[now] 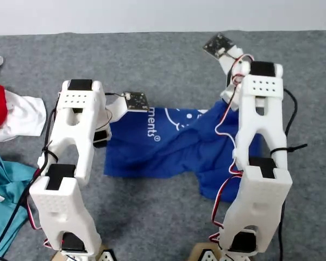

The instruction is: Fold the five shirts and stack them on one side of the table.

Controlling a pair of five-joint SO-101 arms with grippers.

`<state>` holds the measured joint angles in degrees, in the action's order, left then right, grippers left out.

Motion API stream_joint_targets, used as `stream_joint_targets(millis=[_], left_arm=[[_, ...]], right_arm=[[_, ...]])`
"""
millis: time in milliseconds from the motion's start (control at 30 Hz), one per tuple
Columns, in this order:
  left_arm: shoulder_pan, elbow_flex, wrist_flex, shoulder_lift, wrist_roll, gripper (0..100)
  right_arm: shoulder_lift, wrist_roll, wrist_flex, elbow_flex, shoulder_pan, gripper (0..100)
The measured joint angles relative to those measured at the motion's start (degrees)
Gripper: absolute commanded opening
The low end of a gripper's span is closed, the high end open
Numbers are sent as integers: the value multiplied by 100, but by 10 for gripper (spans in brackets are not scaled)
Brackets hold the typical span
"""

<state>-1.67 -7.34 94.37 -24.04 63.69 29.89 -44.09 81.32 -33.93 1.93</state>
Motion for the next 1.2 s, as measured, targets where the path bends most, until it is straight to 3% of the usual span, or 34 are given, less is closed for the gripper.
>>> stream_joint_targets(millis=[300, 967, 1200], left_arm=[[0, 0, 0, 0, -18, 29], [0, 0, -105, 0, -18, 29], [0, 0, -105, 0, -18, 29]], right_arm=[[0, 229, 1837, -273, 0, 224], [193, 264, 1890, 264, -818, 225], [492, 246, 1837, 316, -738, 225]])
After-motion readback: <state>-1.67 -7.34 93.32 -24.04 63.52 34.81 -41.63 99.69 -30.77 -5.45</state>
